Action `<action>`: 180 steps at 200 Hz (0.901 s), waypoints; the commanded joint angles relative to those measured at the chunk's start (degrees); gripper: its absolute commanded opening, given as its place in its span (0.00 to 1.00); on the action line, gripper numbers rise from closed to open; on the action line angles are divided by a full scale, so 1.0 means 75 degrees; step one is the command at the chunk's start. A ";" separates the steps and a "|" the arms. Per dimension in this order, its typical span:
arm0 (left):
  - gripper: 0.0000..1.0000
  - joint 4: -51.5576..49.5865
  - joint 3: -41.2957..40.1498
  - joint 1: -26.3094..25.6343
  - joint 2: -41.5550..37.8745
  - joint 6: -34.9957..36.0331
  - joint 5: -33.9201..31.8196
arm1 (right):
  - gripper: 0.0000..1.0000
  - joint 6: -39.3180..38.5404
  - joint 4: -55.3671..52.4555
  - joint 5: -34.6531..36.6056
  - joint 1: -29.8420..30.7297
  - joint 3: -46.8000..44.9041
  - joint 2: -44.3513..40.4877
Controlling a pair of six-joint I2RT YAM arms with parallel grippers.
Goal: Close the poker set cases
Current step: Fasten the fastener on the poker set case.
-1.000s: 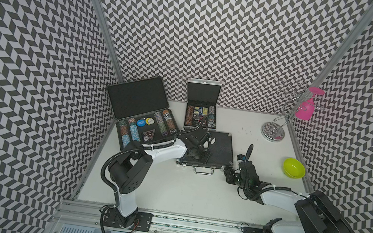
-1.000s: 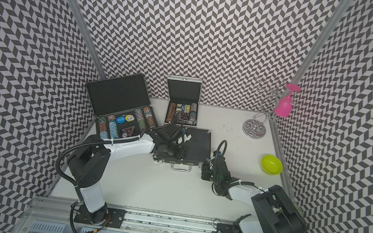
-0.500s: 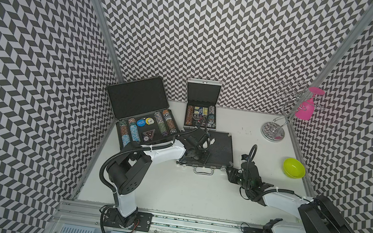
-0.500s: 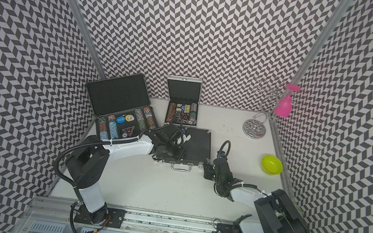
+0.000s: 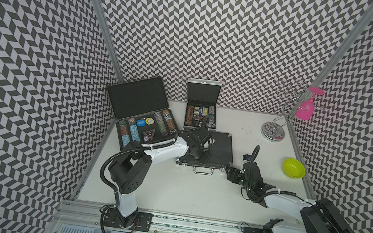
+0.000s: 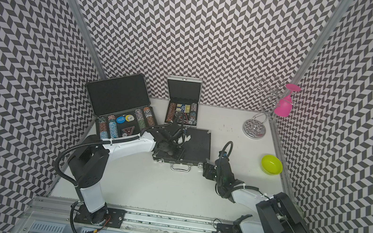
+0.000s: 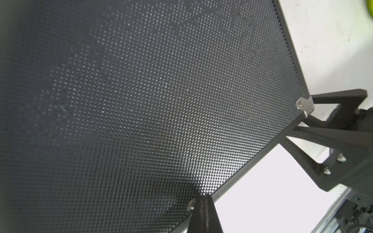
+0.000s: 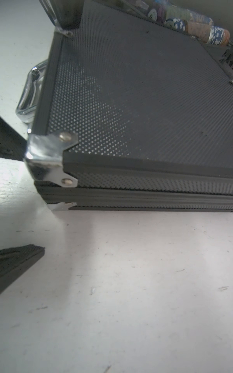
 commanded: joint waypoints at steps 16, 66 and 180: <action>0.00 -0.0670 0.0691 -0.0053 0.0429 -0.0086 -0.0686 | 0.63 0.0340 -0.0200 -0.0240 0.0054 -0.0469 -0.0425; 0.00 -0.0423 0.1384 -0.0043 0.1146 -0.0189 -0.0630 | 0.65 0.0202 -0.0042 -0.0363 0.0122 -0.0482 -0.0303; 0.00 -0.0411 0.0294 0.0063 0.0800 0.0097 -0.0221 | 0.55 0.0244 -0.0007 0.0001 0.0133 -0.0114 0.0428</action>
